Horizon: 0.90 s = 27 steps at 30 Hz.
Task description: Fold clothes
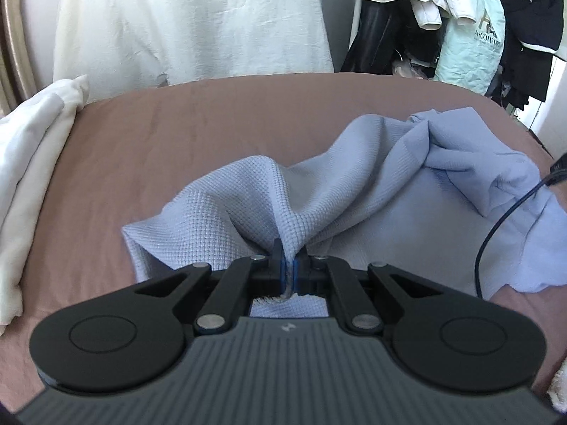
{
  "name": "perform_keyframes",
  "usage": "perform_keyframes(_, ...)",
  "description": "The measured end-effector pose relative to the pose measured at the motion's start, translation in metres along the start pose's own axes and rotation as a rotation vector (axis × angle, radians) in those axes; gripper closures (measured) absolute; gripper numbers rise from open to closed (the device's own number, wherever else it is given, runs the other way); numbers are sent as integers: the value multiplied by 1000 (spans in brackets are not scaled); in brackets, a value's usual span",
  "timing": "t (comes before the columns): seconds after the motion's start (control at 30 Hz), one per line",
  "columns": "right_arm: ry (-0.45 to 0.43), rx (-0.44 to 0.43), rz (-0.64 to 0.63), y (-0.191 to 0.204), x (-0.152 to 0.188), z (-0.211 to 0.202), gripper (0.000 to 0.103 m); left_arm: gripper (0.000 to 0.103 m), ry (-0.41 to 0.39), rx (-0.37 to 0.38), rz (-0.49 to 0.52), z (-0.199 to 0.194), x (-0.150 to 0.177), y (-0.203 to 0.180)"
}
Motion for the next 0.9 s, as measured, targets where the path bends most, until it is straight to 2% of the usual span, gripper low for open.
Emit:
perform_keyframes(0.03,0,-54,44,-9,0,4,90,97,11,18,-7,-2,0,2)
perform_keyframes(0.1,-29,-236,154,-25,-5,5,90,96,30,39,1,-7,-2,2)
perform_keyframes(0.17,-85,-401,225,-32,-13,-1,83,94,45,19,24,-13,-7,2)
perform_keyframes(0.23,-132,-501,235,-27,-24,-6,62,94,9,-4,37,-26,-15,6)
perform_keyframes(0.27,-148,-535,223,-20,-27,-9,58,93,-17,-13,34,-33,-20,9)
perform_keyframes(0.3,-156,-555,202,-12,-29,-8,54,90,-43,-22,15,-35,-25,14)
perform_keyframes(0.37,-158,-557,169,-1,-34,3,54,65,-94,-38,-28,-39,-35,24)
perform_keyframes(0.4,-147,-532,173,1,-35,12,54,61,-91,-51,-56,-34,-39,29)
perform_keyframes(0.5,-124,-476,189,5,-39,34,54,61,18,-104,-112,0,-50,40)
perform_keyframes(0.53,-131,-488,199,5,-40,33,54,61,29,-85,-115,9,-52,39)
perform_keyframes(0.63,-156,-527,226,5,-43,31,53,60,56,39,-164,29,-58,36)
perform_keyframes(0.7,-161,-573,249,2,-46,29,53,59,69,55,-202,40,-60,34)
perform_keyframes(0.8,-141,-672,242,16,-52,37,52,59,83,-43,-209,60,-60,32)
perform_keyframes(0.83,-139,-667,214,23,-55,40,48,58,95,-62,-203,67,-61,32)
perform_keyframes(0.87,-149,-627,174,29,-57,41,44,56,109,-60,-209,72,-60,33)
perform_keyframes(0.9,-169,-560,134,33,-60,44,34,56,123,-56,-217,77,-59,34)
Point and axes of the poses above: each gripper's, at about its wrist camera, not at the fingertips, and z roughly the way its jaws point, y to its left, x to its underside, the point moved 1 cm from there along z, roughly the way its jaws point, and after that the axes turned 2 degrees about z, right-handed, at the moved point
